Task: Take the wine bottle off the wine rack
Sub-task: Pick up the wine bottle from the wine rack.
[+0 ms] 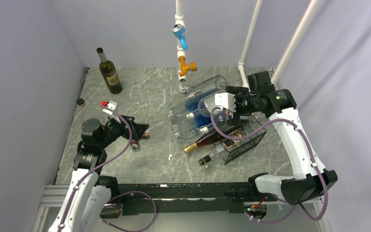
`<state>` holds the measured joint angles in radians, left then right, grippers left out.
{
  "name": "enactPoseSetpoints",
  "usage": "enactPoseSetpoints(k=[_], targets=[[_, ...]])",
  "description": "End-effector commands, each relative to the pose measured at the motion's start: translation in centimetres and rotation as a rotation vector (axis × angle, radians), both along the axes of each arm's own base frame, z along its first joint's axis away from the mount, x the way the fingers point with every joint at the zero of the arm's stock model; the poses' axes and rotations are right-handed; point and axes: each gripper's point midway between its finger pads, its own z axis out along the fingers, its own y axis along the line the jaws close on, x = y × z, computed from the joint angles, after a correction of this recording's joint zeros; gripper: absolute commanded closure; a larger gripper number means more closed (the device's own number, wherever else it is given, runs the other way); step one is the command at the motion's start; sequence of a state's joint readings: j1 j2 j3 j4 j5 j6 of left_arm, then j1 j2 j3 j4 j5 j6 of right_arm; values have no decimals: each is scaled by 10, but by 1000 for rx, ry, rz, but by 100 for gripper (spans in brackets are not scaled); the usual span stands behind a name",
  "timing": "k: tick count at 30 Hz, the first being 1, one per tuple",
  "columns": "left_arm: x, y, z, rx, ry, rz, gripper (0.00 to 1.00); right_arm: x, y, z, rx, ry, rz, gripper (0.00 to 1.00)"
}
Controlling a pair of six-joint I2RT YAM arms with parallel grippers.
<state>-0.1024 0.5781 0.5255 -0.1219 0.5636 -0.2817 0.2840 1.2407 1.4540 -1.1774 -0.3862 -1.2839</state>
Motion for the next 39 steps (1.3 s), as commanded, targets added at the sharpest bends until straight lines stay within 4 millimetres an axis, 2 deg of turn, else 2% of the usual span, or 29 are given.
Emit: enactPoseSetpoints(k=[1, 5, 14, 25, 27, 31, 35, 39], targets=[[-2, -1, 4, 12, -31, -14, 0, 7, -7, 3, -67, -46, 92, 0], [-1, -1, 4, 9, -32, -15, 0, 18, -13, -8, -127, -52, 140, 0], [0, 1, 4, 6, -29, -5, 1, 26, -13, -31, -191, -15, 226, 0], [1, 1, 3, -4, -21, -9, 0, 10, -4, -56, -166, 87, 324, 0], [1, 1, 3, -5, -20, -10, 0, 4, 4, -51, -125, 99, 344, 0], [1, 1, 4, -13, -19, -16, 1, -23, 38, -41, -25, 130, 432, 0], [2, 1, 3, -17, -16, -16, 0, -38, 68, -48, -20, 162, 459, 1], [2, 1, 4, -17, -17, -16, 0, -42, 84, -56, -18, 185, 472, 1]])
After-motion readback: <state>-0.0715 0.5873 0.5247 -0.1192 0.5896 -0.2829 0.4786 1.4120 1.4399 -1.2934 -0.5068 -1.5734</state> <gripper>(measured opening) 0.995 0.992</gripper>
